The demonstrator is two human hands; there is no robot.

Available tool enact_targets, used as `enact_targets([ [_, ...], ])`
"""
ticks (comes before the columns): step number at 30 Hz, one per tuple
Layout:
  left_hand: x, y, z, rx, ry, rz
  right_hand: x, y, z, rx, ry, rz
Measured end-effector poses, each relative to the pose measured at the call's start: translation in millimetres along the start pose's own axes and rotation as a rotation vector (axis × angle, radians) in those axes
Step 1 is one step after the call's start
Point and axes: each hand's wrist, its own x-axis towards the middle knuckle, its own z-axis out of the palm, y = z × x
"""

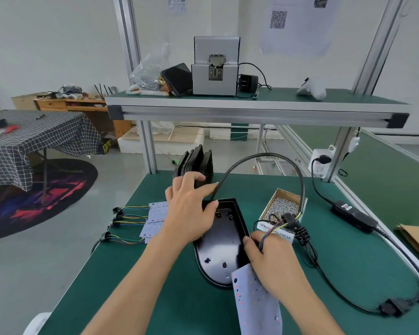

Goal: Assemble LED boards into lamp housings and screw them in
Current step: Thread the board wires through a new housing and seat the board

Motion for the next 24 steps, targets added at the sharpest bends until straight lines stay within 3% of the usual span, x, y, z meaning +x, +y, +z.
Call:
enact_targets([
  [4, -4, -5, -14, -0.946, 0.028, -0.383, -3, -3, -11, 0.096, 0.065, -0.026],
  [6, -8, -1, -12, -1.163, -0.013, -0.558, -3, -7, -19, 0.126, 0.085, -0.062],
  [10, -28, 7, 3, -1.549, -0.25, -0.691, -3, -20, -32, 0.16, 0.114, -0.114],
  [12, -38, 14, 16, -1.555, -0.201, -0.694, -1, -26, -37, 0.172, 0.133, -0.129],
  [14, -48, 18, 32, -1.415, -0.038, -0.605, 4, -28, -43, 0.23, 0.137, -0.12],
  [16, -57, 17, 46, -1.345, 0.104, -0.648, 8, -29, -50, 0.374, 0.141, -0.068],
  [18, -64, 6, 51, -1.468, 0.154, -0.935, 13, -29, -56, 0.552, 0.176, 0.007],
  [21, -82, -12, 52, -1.796, 0.007, -1.374, 24, -25, -71, 0.741, 0.272, 0.087],
  [24, -98, -19, 46, -1.858, -0.103, -1.501, 37, -20, -85, 0.8, 0.357, 0.129],
])
